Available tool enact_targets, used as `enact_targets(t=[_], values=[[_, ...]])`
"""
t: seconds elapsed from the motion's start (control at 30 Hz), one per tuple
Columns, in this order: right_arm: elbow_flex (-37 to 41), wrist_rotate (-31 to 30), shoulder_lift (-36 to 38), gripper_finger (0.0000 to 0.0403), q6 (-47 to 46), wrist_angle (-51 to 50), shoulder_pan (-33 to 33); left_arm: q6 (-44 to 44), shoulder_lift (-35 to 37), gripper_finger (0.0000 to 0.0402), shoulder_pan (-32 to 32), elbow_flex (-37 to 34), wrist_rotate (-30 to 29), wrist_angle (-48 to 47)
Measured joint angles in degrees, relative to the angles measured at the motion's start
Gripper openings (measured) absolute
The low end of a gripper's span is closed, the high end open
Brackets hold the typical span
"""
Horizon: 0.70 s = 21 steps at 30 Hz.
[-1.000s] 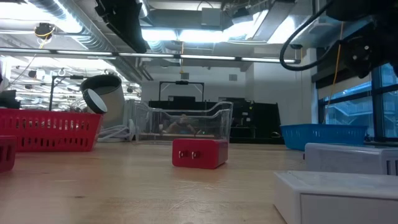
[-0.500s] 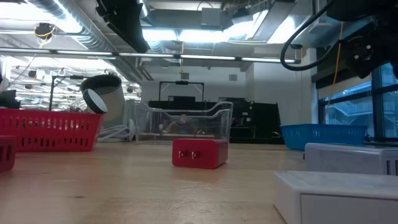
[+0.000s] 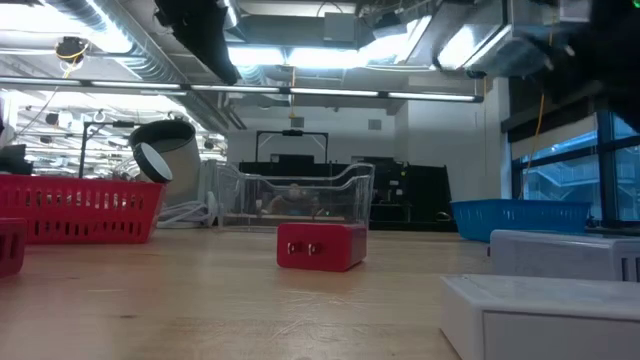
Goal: Pick & Place Office items
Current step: Put the blue hourglass into the red bin
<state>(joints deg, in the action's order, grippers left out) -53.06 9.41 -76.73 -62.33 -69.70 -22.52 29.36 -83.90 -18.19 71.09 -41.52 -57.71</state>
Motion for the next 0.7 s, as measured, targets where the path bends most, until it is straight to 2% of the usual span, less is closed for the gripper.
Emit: enact_targets(t=[0.2,0.33,0.47,0.53,0.7], values=[[-11.23,-13.36,0.0,0.022,3.05,0.18,1.0,-13.33,0.0,0.0228,-2.43,-0.02,-2.01,4.14],[-19.72,-22.9,0.0,0.0216,6.25,0.75,1.9,-23.16,0.0,0.0228,-4.46,-0.02,-4.64,11.4],[-26.93,-31.12,0.0,0.0226,12.09,5.96,2.28,-30.33,0.0,0.0228,-5.63,-0.02,-5.03,20.73],[-29.71,-33.18,0.0,0.023,15.51,9.24,2.28,-33.98,0.0,0.0228,-5.9,-0.02,-5.94,25.5],[-32.71,-33.61,0.02,0.0216,22.62,15.98,2.29,-45.93,0.0,0.0232,-6.85,-0.02,-9.56,35.74]])
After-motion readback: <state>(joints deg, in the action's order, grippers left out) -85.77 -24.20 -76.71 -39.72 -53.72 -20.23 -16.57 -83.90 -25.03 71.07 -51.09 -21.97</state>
